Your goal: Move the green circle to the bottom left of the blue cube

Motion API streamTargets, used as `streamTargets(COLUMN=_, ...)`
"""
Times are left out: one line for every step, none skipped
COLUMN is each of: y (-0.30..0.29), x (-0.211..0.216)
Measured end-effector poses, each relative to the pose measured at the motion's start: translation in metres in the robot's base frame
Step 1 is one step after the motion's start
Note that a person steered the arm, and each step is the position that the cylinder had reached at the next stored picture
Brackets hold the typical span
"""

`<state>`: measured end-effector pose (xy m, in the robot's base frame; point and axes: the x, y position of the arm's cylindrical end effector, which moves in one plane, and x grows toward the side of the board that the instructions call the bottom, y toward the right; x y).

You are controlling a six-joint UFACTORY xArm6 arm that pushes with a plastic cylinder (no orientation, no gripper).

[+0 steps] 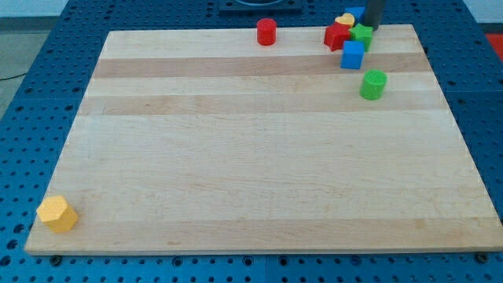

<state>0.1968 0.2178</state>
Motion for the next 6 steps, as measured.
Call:
streamTargets(y=0.018, x=0.005)
streamTargets(y=0.046, x=0.011)
streamTargets(y=0.098, x=0.012)
streamTargets(y=0.128, x=0.019)
streamTargets(y=0.127, x=0.054)
streamTargets(y=0.084, x=0.126)
